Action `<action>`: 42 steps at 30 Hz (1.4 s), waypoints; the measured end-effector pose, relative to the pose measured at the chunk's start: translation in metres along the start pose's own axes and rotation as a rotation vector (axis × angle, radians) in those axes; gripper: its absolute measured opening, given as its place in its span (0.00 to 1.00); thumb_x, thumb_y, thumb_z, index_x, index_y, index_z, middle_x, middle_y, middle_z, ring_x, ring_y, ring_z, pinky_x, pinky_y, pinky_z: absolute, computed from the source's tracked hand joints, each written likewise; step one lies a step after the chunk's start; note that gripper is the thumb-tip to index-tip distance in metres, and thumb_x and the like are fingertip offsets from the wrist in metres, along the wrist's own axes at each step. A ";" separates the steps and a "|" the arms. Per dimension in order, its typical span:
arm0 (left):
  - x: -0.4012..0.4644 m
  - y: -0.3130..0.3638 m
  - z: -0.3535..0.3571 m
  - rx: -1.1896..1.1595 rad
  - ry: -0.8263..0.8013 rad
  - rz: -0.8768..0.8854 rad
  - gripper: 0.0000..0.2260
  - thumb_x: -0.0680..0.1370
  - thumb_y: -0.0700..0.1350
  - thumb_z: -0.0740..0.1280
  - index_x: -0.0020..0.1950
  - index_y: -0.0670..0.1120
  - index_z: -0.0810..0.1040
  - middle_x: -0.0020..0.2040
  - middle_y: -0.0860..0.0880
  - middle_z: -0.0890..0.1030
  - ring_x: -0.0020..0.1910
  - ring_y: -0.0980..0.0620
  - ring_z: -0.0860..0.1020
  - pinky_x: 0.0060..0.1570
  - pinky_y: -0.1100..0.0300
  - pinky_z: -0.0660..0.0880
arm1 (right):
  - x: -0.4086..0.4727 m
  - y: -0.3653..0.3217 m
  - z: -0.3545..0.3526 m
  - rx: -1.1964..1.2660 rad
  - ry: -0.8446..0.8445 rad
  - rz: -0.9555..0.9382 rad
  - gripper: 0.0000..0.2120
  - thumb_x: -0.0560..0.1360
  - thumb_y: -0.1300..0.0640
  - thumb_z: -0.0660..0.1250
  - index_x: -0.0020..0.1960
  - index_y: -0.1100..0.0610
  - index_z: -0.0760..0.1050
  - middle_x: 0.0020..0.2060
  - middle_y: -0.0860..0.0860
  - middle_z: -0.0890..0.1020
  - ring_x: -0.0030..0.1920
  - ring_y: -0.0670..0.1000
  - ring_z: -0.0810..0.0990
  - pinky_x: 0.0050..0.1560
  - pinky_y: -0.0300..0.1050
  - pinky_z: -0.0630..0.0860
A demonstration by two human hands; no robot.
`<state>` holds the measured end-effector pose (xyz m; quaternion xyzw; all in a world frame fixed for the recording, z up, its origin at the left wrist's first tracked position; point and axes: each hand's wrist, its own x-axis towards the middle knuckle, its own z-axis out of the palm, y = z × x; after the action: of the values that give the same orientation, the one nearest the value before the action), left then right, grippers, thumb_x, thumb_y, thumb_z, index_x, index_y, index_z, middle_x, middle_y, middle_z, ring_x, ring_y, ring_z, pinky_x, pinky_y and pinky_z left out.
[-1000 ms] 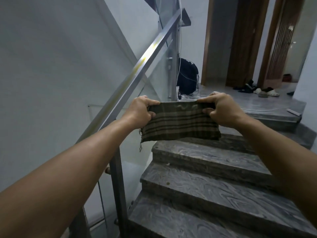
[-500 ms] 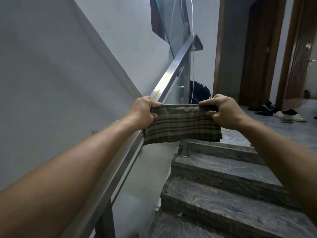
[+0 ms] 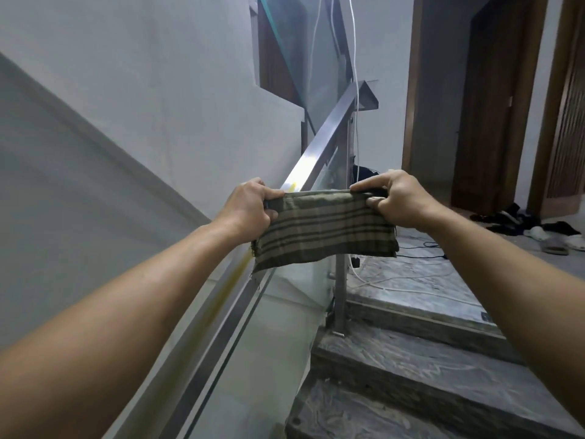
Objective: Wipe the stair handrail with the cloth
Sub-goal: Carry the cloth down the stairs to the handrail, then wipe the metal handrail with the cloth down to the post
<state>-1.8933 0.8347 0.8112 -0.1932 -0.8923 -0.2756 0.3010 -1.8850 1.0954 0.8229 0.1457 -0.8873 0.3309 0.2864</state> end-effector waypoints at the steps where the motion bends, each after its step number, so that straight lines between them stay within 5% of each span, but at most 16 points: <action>1: 0.013 0.001 0.004 0.014 -0.003 -0.018 0.18 0.76 0.36 0.67 0.65 0.46 0.77 0.47 0.51 0.73 0.49 0.50 0.73 0.50 0.61 0.69 | 0.016 0.006 -0.002 0.004 -0.012 -0.001 0.15 0.76 0.65 0.65 0.57 0.50 0.81 0.46 0.42 0.74 0.57 0.52 0.72 0.59 0.48 0.76; 9: 0.102 0.008 0.022 0.126 0.025 -0.097 0.16 0.75 0.38 0.69 0.62 0.48 0.79 0.46 0.47 0.72 0.48 0.46 0.74 0.50 0.57 0.71 | 0.145 0.047 -0.009 0.069 -0.110 0.012 0.18 0.77 0.66 0.59 0.52 0.48 0.83 0.58 0.50 0.79 0.58 0.52 0.75 0.61 0.50 0.75; 14: 0.141 -0.002 0.033 0.150 0.007 -0.153 0.13 0.75 0.39 0.66 0.59 0.46 0.81 0.48 0.45 0.73 0.51 0.43 0.75 0.57 0.52 0.73 | 0.208 0.055 0.000 0.073 -0.081 0.008 0.14 0.77 0.65 0.63 0.47 0.51 0.84 0.57 0.51 0.79 0.57 0.52 0.75 0.60 0.50 0.75; 20: 0.178 -0.021 0.052 0.191 0.030 -0.195 0.10 0.76 0.38 0.63 0.52 0.44 0.82 0.49 0.44 0.73 0.50 0.42 0.76 0.52 0.53 0.73 | 0.274 0.059 0.017 0.001 -0.012 0.029 0.16 0.74 0.68 0.64 0.40 0.51 0.84 0.53 0.51 0.80 0.51 0.52 0.77 0.46 0.41 0.75; 25: 0.194 -0.028 0.065 0.336 -0.010 -0.133 0.06 0.76 0.39 0.63 0.48 0.42 0.80 0.48 0.45 0.70 0.49 0.41 0.76 0.44 0.53 0.70 | 0.320 0.055 0.033 -0.089 0.010 0.036 0.21 0.70 0.71 0.57 0.41 0.51 0.85 0.50 0.50 0.80 0.49 0.50 0.76 0.53 0.41 0.74; 29: 0.200 -0.019 0.082 0.598 0.028 -0.011 0.09 0.73 0.43 0.62 0.49 0.43 0.79 0.54 0.43 0.72 0.56 0.44 0.69 0.52 0.52 0.69 | 0.346 0.057 0.052 -0.196 0.035 -0.060 0.20 0.69 0.73 0.60 0.42 0.53 0.84 0.46 0.50 0.79 0.50 0.52 0.77 0.56 0.44 0.74; 33: 0.213 -0.012 0.105 0.383 0.070 0.110 0.20 0.71 0.45 0.53 0.59 0.39 0.74 0.63 0.38 0.72 0.65 0.39 0.66 0.67 0.48 0.64 | 0.363 0.066 0.064 -0.382 0.093 -0.167 0.15 0.69 0.69 0.66 0.52 0.54 0.79 0.50 0.54 0.74 0.50 0.57 0.74 0.56 0.51 0.71; 37: 0.228 -0.017 0.125 0.260 -0.119 0.075 0.26 0.81 0.46 0.52 0.76 0.39 0.51 0.79 0.40 0.50 0.78 0.42 0.45 0.77 0.49 0.44 | 0.365 0.075 0.067 -0.741 0.259 -0.368 0.11 0.64 0.63 0.73 0.46 0.57 0.77 0.47 0.59 0.77 0.49 0.62 0.73 0.48 0.54 0.70; 39: 0.231 -0.024 0.132 0.252 -0.221 0.022 0.27 0.82 0.47 0.51 0.77 0.39 0.45 0.79 0.41 0.44 0.78 0.44 0.41 0.76 0.48 0.41 | 0.360 0.075 0.070 -0.878 0.188 -0.531 0.04 0.64 0.65 0.71 0.39 0.60 0.79 0.40 0.59 0.79 0.42 0.61 0.75 0.42 0.53 0.74; 42: 0.230 -0.032 0.140 0.267 -0.271 -0.049 0.29 0.82 0.48 0.50 0.77 0.40 0.40 0.79 0.42 0.40 0.78 0.44 0.39 0.76 0.47 0.41 | 0.352 0.078 0.071 -0.866 -0.033 -0.617 0.12 0.71 0.65 0.62 0.50 0.58 0.82 0.47 0.57 0.83 0.47 0.59 0.78 0.47 0.52 0.75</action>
<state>-2.1409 0.9365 0.8538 -0.1652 -0.9577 -0.1332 0.1945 -2.2286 1.0812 0.9533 0.2733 -0.8630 -0.1679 0.3902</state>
